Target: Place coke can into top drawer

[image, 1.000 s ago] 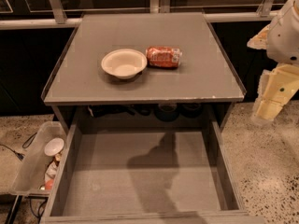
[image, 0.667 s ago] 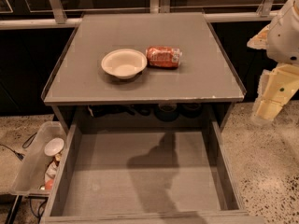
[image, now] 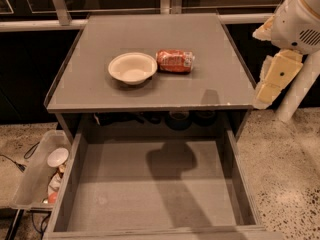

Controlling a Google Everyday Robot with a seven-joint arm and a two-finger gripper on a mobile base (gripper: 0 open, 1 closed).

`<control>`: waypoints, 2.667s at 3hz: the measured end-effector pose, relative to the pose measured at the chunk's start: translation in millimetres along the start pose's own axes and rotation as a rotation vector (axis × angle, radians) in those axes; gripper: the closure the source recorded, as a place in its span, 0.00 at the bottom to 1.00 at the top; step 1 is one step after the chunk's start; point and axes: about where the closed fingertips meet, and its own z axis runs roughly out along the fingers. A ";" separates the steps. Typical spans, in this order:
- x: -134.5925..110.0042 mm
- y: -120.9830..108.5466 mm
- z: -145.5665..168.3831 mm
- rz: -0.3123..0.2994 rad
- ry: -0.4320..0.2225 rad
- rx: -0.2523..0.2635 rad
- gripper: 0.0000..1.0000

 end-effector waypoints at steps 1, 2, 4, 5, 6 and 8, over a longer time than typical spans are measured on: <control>0.0 0.0 0.0 0.000 0.000 0.000 0.00; -17.8 -6.1 6.5 -0.060 -0.056 0.021 0.00; -78.6 -32.0 47.2 -0.090 -0.288 0.071 0.00; -94.1 -48.0 71.6 -0.085 -0.336 0.081 0.00; -101.4 -75.8 96.2 -0.069 -0.330 0.091 0.00; -112.4 -136.2 138.2 -0.029 -0.296 0.081 0.00</control>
Offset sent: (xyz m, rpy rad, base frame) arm 0.0249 0.0371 0.0034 0.0672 -0.1135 0.1484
